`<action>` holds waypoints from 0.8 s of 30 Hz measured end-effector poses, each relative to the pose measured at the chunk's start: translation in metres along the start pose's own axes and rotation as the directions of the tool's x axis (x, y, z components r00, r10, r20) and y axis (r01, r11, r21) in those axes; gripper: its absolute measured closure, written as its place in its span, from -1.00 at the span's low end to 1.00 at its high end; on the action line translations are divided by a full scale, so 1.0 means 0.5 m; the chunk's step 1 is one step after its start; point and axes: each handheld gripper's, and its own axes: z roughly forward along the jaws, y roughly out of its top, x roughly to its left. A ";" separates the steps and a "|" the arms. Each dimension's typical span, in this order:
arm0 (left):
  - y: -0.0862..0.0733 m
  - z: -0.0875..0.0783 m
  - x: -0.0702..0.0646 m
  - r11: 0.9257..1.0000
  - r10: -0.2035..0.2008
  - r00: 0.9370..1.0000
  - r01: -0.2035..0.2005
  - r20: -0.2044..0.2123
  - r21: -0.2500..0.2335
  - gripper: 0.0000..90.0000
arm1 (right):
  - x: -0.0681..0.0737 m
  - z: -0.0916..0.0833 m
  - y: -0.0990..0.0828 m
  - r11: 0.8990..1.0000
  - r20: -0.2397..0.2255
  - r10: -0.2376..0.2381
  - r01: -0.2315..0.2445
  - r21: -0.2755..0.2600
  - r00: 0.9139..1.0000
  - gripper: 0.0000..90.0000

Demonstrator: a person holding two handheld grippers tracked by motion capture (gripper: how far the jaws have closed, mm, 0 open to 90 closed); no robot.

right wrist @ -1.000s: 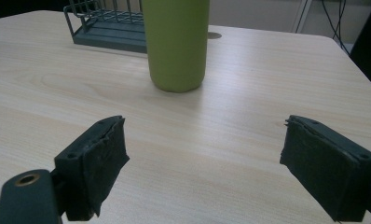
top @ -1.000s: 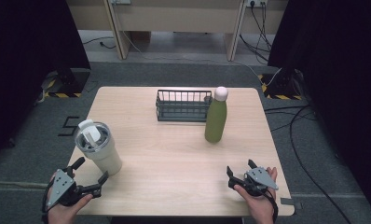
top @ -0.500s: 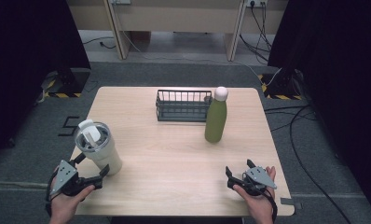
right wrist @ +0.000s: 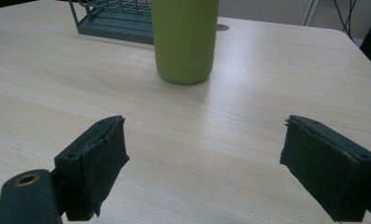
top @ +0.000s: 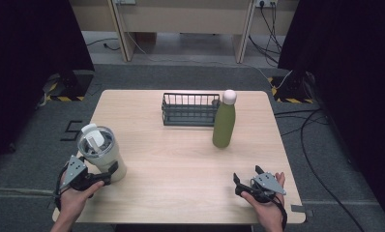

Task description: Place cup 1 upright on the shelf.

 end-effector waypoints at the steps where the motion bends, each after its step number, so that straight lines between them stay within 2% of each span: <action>1: 0.000 0.004 0.000 1.000 0.005 1.000 -0.005 0.001 0.001 -1.00 | 0.000 0.000 0.000 1.000 0.000 0.000 0.000 0.000 1.000 -0.70; 7: 0.001 0.020 -0.001 1.000 0.002 1.000 -0.002 0.010 -0.009 -0.98 | 0.000 0.002 -0.001 1.000 -0.004 -0.004 0.004 0.006 1.000 -0.70; 9: -0.001 0.021 0.001 1.000 0.002 1.000 -0.001 0.025 -0.029 -0.82 | -0.001 0.002 -0.001 1.000 -0.003 -0.005 0.005 0.005 1.000 -0.70; 10: -0.001 0.021 0.001 1.000 0.002 1.000 -0.001 0.025 -0.029 -0.80 | -0.001 0.002 -0.001 1.000 -0.003 -0.005 0.005 0.005 1.000 -0.70; 24: 0.000 0.017 0.000 1.000 0.008 1.000 -0.007 0.030 -0.028 -0.78 | -0.001 0.002 -0.001 1.000 0.004 -0.002 0.002 0.004 1.000 -0.69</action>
